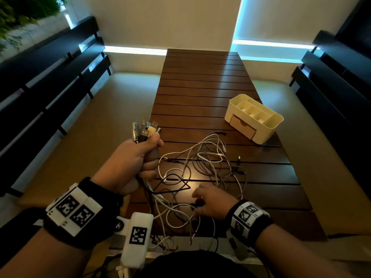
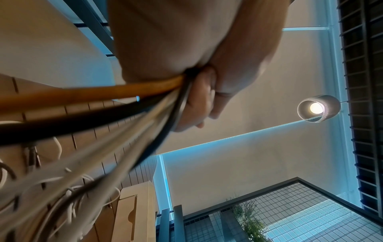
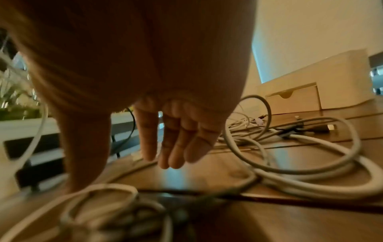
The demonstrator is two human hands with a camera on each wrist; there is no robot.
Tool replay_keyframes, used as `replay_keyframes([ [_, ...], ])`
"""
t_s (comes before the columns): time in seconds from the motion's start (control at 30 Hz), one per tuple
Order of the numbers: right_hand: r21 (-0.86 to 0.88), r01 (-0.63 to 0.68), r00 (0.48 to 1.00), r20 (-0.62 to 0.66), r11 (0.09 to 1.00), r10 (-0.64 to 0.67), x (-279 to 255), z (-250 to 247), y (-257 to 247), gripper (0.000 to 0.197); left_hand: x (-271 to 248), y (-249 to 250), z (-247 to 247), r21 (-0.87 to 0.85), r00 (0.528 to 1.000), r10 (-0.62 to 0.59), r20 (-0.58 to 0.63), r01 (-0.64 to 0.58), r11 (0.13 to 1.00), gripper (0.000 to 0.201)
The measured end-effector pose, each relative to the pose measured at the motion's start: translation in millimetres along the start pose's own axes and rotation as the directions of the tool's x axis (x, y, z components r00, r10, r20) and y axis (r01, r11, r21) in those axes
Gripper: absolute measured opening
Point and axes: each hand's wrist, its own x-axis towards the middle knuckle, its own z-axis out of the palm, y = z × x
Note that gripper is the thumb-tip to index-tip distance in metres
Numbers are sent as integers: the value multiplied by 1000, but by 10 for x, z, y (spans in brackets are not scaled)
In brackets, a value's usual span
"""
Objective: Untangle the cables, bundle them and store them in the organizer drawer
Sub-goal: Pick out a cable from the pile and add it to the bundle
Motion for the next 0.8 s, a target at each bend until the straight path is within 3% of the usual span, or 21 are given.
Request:
replay_keyframes([
  [0.07,-73,-28,994,103,997,35,-7,103,53,58,3,12,-11,-3,1000,11,-4,-11,1000,25],
  [0.2,-120,-25,997,73,992,34,-25,181,137,32,-2,22,-46,4,1000,19,-3,-19,1000,25],
  [0.37,-168,-110,992,49,980,119,18,91,85,22,-21,23,-15,11,1000,26,-6,-26,1000,24],
  [0.53,59,-253,964,-66,966,257,18,46,70,14,-32,31,-15,1,1000,28,-8,-28,1000,25],
  [0.63,176,-304,944,-74,936,320,1,81,52,24,-38,25,-21,-1,999,34,-7,-34,999,25],
  [0.8,126,-294,952,-55,947,303,65,162,12,24,-56,33,-21,-2,999,38,-5,-38,999,25],
])
